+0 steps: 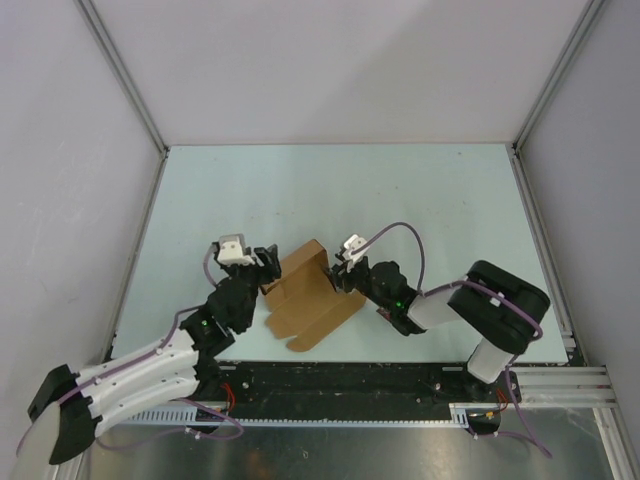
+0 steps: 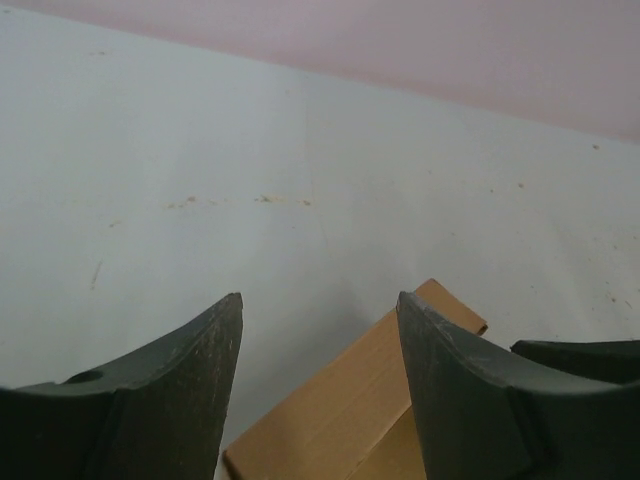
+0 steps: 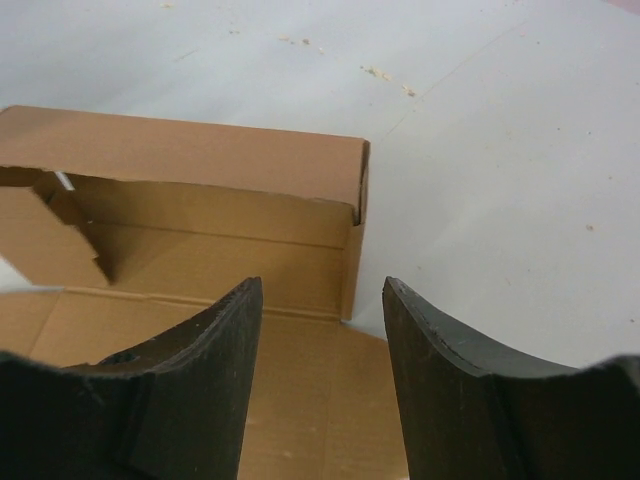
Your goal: Fold the paper box
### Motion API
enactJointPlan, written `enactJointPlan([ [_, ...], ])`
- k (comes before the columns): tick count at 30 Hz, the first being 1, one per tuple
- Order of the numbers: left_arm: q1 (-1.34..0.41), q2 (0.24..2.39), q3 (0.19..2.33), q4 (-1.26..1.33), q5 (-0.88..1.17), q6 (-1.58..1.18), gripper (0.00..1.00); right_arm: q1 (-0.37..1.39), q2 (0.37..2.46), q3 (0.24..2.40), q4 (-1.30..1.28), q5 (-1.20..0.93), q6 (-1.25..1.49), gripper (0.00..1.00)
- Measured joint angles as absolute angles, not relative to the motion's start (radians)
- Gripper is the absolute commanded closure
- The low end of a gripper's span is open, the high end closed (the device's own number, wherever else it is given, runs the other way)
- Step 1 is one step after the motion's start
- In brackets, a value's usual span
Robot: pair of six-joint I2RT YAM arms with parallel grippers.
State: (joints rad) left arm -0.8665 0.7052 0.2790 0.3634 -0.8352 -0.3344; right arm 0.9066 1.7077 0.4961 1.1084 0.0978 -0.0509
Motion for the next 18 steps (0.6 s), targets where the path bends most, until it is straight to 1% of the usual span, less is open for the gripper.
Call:
enactJointPlan([
  [3,-0.822,0.773,0.312,0.371,-0.725,-0.332,0.38,0.931,1.637,0.472,1.064,0.106,-0.04,0.47],
  [5,-0.775,0.813,0.324,0.382,-0.665,-0.333,0.44,0.952,1.591,0.463,1.03,0.112,-0.028,0.51],
  [6,-0.748,0.835,0.328,0.387,-0.632,-0.333,0.48,0.957,1.575,0.46,1.016,0.113,-0.019,0.55],
  [10,-0.663,0.913,0.329,0.397,-0.517,-0.336,0.59,0.992,1.524,0.447,0.974,0.105,0.028,0.59],
  [18,-0.633,0.953,0.329,0.419,-0.39,-0.34,0.68,1.057,1.551,0.437,1.0,0.096,0.1,0.6],
])
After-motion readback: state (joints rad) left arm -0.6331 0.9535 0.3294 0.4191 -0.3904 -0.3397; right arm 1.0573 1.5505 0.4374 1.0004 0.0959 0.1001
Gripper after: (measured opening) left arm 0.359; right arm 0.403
